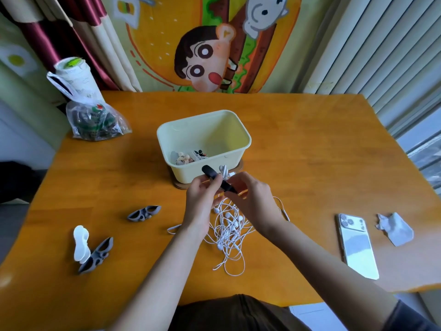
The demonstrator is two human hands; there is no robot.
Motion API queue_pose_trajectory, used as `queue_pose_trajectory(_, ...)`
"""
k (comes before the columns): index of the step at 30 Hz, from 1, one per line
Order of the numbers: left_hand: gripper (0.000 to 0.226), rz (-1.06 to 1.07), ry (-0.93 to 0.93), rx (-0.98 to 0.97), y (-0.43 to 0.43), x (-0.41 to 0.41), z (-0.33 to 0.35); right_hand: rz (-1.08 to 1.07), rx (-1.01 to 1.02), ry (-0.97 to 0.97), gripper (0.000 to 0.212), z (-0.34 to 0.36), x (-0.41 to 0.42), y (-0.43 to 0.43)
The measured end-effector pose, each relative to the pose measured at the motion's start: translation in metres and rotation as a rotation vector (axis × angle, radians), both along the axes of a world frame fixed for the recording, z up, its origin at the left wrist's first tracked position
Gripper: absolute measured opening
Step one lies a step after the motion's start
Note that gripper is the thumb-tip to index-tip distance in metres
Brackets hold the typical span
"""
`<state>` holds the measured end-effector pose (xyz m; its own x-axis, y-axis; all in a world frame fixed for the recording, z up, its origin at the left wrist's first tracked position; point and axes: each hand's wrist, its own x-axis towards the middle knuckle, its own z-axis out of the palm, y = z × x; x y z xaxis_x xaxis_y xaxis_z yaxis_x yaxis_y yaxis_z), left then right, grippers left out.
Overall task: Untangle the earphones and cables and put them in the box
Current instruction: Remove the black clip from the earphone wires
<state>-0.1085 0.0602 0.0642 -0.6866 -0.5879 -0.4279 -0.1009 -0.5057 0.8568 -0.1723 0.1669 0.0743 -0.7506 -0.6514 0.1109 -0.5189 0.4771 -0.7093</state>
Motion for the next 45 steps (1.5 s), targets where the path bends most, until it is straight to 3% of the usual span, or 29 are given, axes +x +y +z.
queue_pose_trajectory(4,0.018,-0.042,-0.033,-0.240,-0.027,-0.008,0.002,-0.018,-0.040,-0.035,0.017,0.008,-0.023,-0.024)
queue_pose_trajectory(8,0.016,-0.006,-0.088,-0.640,-0.069,-0.010,-0.006,-0.020,-0.028,-0.035,0.020,0.015,-0.057,-0.057)
queue_pose_trajectory(12,0.013,-0.078,-0.347,-1.093,-0.105,-0.008,-0.025,-0.003,0.083,-0.018,0.025,0.000,-0.100,-0.099)
queue_pose_trajectory(16,0.004,-0.179,-0.499,-1.356,-0.118,-0.007,-0.042,0.005,0.286,-0.023,0.024,-0.022,-0.133,-0.133)
queue_pose_trajectory(24,0.015,-0.151,-0.481,-1.380,-0.122,-0.016,-0.052,0.026,0.535,-0.135,0.024,-0.056,-0.170,-0.158)
queue_pose_trajectory(29,0.010,-0.150,-0.464,-1.346,-0.122,-0.018,-0.053,0.117,0.765,-0.220,0.034,-0.075,-0.179,-0.171)
queue_pose_trajectory(35,0.004,-0.142,-0.477,-1.380,-0.122,-0.016,-0.054,0.192,0.943,-0.194,0.040,-0.080,-0.183,-0.175)
queue_pose_trajectory(41,0.002,-0.164,-0.525,-1.405,-0.117,-0.016,-0.049,0.215,0.877,-0.162,0.034,-0.069,-0.179,-0.167)
queue_pose_trajectory(45,0.012,-0.081,-0.411,-1.470,-0.110,-0.010,-0.042,0.151,0.441,0.015,0.026,-0.047,-0.151,-0.156)
